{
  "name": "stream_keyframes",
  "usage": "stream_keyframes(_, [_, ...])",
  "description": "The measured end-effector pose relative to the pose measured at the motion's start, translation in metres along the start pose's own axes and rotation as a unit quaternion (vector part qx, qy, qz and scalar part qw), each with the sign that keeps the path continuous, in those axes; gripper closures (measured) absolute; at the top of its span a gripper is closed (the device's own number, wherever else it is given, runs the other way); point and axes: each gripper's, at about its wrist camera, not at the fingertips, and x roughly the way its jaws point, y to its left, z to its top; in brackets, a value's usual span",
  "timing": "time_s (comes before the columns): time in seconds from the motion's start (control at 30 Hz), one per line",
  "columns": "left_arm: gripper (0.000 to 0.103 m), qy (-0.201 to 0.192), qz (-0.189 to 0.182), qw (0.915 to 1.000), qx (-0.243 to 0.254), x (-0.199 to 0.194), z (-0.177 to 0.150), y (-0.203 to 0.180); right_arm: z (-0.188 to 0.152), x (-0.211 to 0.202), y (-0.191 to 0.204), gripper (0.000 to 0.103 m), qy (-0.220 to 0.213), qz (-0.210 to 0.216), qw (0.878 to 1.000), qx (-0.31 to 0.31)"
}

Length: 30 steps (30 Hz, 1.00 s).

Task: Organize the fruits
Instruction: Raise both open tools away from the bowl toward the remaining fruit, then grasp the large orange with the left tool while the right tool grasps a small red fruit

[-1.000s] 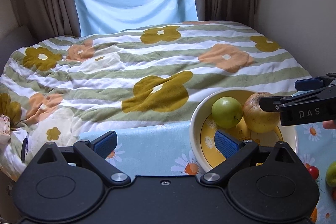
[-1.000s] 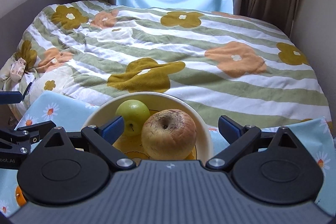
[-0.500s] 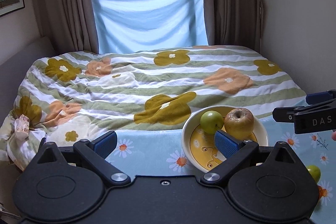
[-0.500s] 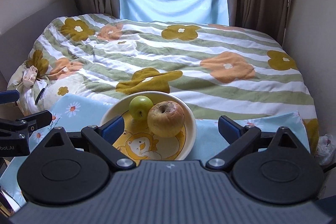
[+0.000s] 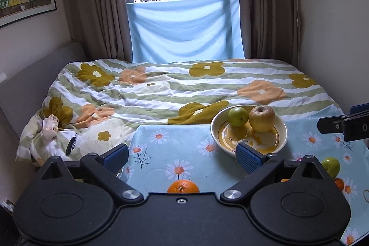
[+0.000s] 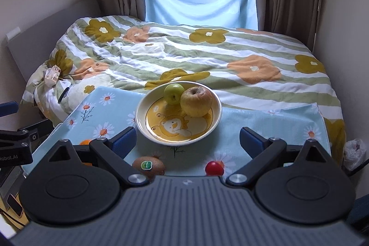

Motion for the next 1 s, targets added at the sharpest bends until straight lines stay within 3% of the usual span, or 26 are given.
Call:
stream_keyframes(0.27, [0.002, 0.031, -0.020, 0.9985, 0.040, 0.011, -0.033, 0.020, -0.043, -0.001, 0.026, 0.000, 0.024, -0.011, 0.999, 0.042])
stream_keyframes(0.47, [0.002, 0.056, -0.063, 0.9939, 0.071, 0.039, -0.052, 0.039, -0.079, 0.017, 0.047, 0.000, 0.043, -0.040, 0.995, 0.078])
stream_keyframes(0.7, [0.002, 0.079, -0.125, 0.9819, 0.118, 0.073, -0.067, 0.049, -0.110, 0.040, 0.074, 0.000, 0.056, -0.062, 0.993, 0.085])
stream_keyframes(1.0, [0.003, 0.097, -0.162, 0.9691, 0.158, 0.119, -0.075, 0.050, -0.129, 0.073, 0.097, 0.000, 0.074, -0.087, 0.990, 0.086])
